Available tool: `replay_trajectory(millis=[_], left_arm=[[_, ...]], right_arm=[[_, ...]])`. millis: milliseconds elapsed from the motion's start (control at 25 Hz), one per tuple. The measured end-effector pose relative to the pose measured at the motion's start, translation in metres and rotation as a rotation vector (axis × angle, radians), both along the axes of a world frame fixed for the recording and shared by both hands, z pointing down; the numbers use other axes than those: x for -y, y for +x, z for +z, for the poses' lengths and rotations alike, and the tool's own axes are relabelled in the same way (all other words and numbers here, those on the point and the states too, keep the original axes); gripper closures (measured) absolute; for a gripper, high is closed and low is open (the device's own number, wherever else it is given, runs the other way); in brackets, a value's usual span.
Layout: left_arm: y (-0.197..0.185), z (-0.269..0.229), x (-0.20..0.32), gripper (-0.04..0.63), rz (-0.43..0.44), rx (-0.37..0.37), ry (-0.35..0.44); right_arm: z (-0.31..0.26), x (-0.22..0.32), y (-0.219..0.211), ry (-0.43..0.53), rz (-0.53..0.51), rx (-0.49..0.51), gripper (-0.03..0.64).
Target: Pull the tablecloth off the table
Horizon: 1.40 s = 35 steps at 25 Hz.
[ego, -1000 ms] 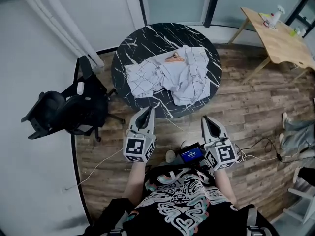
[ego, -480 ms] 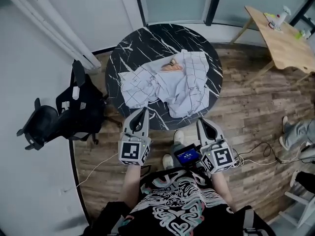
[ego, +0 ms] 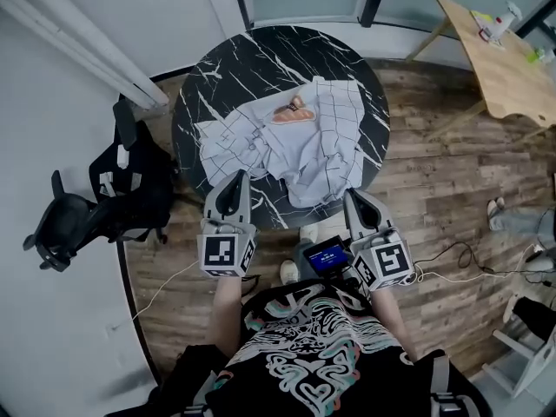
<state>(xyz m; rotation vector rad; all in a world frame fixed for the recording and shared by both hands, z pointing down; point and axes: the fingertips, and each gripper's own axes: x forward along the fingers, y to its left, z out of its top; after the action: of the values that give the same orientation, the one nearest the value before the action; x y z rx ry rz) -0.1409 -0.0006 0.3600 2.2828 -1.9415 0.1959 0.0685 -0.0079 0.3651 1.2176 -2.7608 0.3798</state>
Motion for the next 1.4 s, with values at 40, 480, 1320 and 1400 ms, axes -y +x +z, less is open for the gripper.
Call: replay_trajectory(millis=[40, 480, 1320, 1400], left_arm=[[-0.001, 0.002, 0.003, 0.582, -0.004, 0.002, -0.006], [-0.006, 0.013, 0.02, 0.532, -0.062, 0.028, -0.043], [-0.024, 0.067, 0.075, 0.532, 0.111, -0.002, -0.157], [-0.027, 0.075, 0.079, 0.532, 0.125, -0.007, -0.178]], right_arm=[[0.002, 0.003, 0.0, -0.006, -0.005, 0.003, 0.58], [0.017, 0.027, -0.003, -0.058, -0.045, 0.023, 0.558], [0.057, 0.057, 0.004, -0.157, 0.164, -0.049, 0.526], [0.062, 0.058, 0.003, -0.175, 0.172, -0.061, 0.513]])
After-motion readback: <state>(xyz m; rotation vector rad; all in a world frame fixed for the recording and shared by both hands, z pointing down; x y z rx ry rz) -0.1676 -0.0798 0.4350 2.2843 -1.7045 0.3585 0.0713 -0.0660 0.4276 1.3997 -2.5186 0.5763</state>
